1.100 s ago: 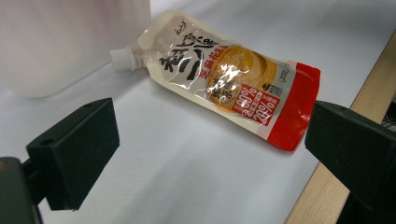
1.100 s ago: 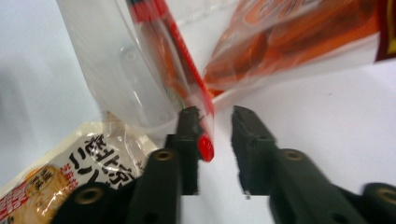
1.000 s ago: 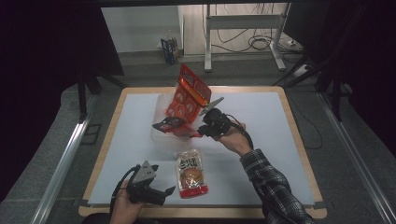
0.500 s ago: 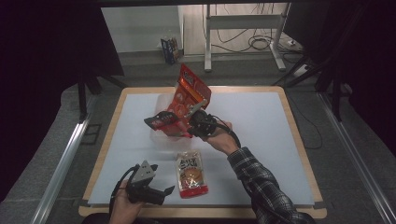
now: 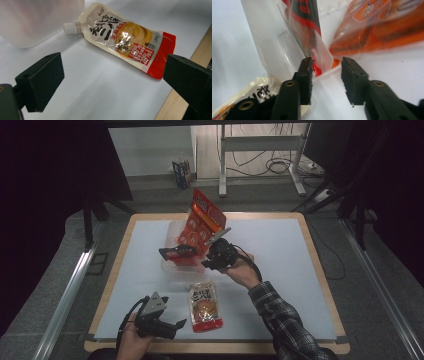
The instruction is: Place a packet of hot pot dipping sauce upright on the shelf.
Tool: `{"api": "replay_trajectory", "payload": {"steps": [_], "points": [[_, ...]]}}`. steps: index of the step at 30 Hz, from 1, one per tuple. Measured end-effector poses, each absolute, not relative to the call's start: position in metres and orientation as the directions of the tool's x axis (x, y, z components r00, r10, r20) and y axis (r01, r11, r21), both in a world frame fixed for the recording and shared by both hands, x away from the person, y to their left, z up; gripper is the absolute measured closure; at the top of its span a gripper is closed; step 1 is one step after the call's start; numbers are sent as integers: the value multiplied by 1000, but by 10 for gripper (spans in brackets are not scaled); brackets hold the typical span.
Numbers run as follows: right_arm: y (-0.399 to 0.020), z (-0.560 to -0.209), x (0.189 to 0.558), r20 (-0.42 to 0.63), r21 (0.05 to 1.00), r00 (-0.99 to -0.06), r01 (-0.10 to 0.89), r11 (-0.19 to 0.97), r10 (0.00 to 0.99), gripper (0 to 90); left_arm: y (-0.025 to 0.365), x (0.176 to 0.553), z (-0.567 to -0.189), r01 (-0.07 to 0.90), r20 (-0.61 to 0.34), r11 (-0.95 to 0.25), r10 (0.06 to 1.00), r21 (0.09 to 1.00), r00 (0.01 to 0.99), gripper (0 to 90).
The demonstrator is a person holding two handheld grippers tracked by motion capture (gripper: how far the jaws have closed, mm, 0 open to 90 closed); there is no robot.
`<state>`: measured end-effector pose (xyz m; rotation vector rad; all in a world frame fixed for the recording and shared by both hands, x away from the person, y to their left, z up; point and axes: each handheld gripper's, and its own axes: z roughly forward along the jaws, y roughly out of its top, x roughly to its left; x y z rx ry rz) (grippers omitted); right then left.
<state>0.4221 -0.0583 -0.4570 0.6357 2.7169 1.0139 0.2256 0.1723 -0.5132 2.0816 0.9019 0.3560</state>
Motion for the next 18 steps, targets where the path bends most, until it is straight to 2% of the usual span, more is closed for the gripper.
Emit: {"api": "replay_trajectory", "payload": {"steps": [4,8,11,18], "points": [[-71,-462,414,-7,665,-889,337,667,457,511,173,225,-512,477,-62,-406,708,780,703,37],[-83,-465,403,22,683,-890,346,643,455,514,177,226,-512,484,-73,-400,708,778,703,37],[-90,-468,394,41,689,-898,343,638,438,566,179,227,-512,489,-87,-390,706,780,703,36],[-90,-484,374,70,681,-922,324,656,382,781,182,227,-510,486,-80,-382,716,786,693,35]]}}
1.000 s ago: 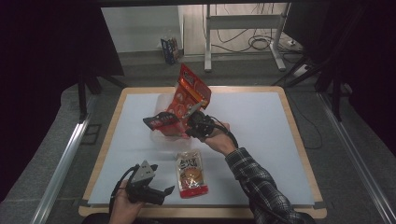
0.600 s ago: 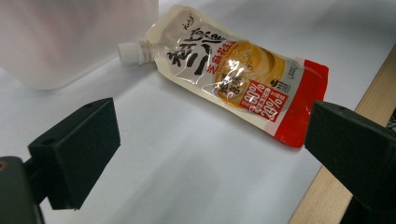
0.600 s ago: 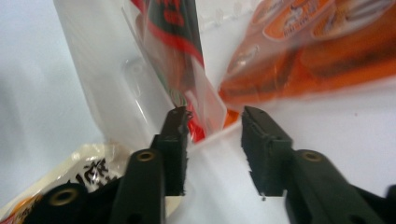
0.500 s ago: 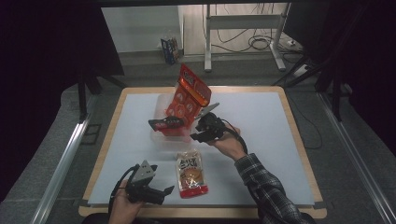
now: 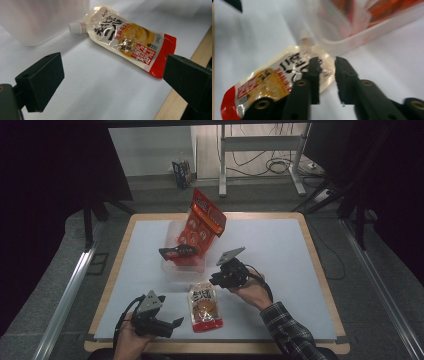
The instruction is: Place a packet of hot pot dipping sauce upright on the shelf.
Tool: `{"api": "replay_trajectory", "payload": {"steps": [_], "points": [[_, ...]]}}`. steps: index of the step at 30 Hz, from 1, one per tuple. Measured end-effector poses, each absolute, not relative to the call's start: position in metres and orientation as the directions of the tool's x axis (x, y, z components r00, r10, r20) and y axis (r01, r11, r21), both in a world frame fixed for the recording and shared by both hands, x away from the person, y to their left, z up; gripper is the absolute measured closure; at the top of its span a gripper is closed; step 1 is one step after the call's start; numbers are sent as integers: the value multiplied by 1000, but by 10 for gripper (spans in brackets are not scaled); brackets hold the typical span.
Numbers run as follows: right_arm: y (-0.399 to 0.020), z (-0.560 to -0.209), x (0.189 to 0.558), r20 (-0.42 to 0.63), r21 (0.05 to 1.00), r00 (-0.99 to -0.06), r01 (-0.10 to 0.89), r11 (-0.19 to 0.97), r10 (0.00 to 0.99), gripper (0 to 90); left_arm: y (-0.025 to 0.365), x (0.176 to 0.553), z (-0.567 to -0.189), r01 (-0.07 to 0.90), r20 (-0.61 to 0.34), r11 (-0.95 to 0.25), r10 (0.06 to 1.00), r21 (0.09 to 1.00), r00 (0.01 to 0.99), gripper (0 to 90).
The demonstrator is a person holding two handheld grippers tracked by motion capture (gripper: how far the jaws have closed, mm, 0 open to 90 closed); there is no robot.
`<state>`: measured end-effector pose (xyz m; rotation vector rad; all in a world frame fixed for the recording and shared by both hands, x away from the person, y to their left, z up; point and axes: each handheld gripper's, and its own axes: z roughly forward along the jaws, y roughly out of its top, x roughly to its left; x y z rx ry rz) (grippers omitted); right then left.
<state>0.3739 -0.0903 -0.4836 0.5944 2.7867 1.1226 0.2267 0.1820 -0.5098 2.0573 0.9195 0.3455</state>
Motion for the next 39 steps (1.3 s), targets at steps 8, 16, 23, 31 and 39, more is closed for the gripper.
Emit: {"api": "replay_trajectory", "payload": {"steps": [8,16,23,31,39], "points": [[-72,-504,360,91,664,-939,305,683,332,878,185,226,-508,480,-70,-385,719,789,692,35],[-42,-518,351,99,659,-957,270,702,274,881,191,227,-507,481,-83,-361,726,799,683,35],[-32,-527,349,56,642,-959,247,726,278,886,191,227,-507,480,-79,-367,725,797,684,35],[-43,-527,350,39,623,-940,287,728,338,889,191,226,-507,480,-78,-367,725,797,684,35],[-67,-524,351,23,609,-920,322,725,390,889,191,226,-508,481,-74,-372,727,794,683,36]]}}
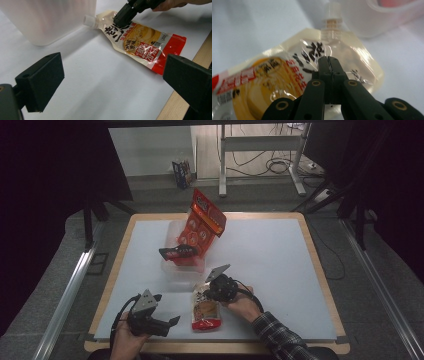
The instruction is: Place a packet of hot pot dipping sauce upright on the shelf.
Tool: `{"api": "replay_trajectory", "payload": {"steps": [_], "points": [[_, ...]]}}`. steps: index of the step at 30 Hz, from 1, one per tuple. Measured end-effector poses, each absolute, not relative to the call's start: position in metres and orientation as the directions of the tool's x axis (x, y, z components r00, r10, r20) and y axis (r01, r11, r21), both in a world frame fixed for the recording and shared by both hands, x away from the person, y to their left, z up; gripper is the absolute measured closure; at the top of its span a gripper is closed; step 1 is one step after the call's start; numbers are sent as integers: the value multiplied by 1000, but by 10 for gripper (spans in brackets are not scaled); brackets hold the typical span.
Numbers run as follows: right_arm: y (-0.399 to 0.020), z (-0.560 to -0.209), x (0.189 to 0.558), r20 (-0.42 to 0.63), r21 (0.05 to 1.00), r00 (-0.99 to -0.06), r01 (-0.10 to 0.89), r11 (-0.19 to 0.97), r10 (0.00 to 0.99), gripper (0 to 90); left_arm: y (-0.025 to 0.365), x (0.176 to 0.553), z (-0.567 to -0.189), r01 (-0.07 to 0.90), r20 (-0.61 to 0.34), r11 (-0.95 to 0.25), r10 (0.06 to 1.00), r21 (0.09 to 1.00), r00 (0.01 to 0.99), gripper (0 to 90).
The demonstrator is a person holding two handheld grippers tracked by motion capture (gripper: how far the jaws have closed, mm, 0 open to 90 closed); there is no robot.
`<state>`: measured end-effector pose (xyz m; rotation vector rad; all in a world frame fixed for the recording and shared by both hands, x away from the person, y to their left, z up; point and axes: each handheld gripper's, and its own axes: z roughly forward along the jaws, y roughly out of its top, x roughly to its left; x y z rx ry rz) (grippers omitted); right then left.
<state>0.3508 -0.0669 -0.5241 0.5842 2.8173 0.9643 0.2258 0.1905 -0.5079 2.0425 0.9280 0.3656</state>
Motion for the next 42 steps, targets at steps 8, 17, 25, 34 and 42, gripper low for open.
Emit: {"api": "replay_trajectory", "payload": {"steps": [8,17,25,34,42], "points": [[-74,-521,348,8,588,-916,330,739,402,887,191,225,-507,477,-67,-374,728,795,682,36],[-37,-514,355,5,655,-936,269,706,352,885,194,225,-506,474,-65,-367,733,801,677,36],[-6,-521,357,-61,634,-949,202,746,309,885,194,225,-506,474,-66,-370,730,799,680,36],[-7,-526,356,-84,596,-947,203,777,312,887,192,225,-507,473,-62,-376,728,797,682,36],[-15,-526,354,-106,592,-941,202,781,323,888,192,225,-507,473,-61,-378,728,796,683,36]]}}
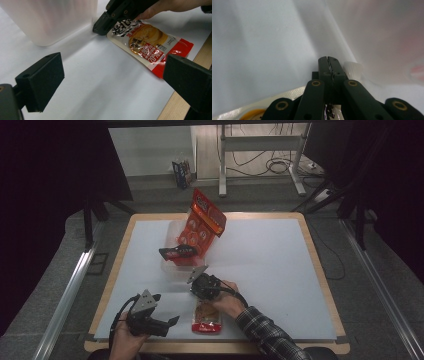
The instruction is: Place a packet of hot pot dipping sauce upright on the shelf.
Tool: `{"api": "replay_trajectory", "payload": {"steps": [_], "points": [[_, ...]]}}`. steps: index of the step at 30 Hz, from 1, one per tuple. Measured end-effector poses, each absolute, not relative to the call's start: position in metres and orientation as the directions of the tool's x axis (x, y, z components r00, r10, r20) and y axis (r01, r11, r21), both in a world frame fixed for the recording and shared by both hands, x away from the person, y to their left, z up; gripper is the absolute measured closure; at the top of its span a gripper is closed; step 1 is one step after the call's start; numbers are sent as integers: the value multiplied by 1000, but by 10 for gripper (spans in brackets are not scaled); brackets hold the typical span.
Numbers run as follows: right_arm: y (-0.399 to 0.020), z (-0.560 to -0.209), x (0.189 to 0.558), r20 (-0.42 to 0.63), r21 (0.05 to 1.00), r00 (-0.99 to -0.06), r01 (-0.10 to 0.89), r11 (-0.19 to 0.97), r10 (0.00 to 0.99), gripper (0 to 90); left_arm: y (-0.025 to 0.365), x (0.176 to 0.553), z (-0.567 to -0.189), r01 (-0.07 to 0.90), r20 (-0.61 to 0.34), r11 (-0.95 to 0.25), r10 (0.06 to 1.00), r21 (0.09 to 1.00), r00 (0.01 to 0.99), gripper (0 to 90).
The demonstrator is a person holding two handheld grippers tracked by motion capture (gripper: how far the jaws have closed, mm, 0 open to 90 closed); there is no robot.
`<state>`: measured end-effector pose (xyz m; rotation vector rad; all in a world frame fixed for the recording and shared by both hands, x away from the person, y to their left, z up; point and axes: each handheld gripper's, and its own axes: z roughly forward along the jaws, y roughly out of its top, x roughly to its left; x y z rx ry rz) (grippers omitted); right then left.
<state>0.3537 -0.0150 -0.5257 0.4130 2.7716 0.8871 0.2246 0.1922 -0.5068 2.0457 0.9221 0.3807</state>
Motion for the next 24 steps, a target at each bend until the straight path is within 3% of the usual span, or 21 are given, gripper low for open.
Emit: {"api": "replay_trajectory", "payload": {"steps": [24], "points": [[-110,-519,349,-56,583,-876,361,728,479,887,182,226,-508,483,-90,-393,696,782,712,52]]}}
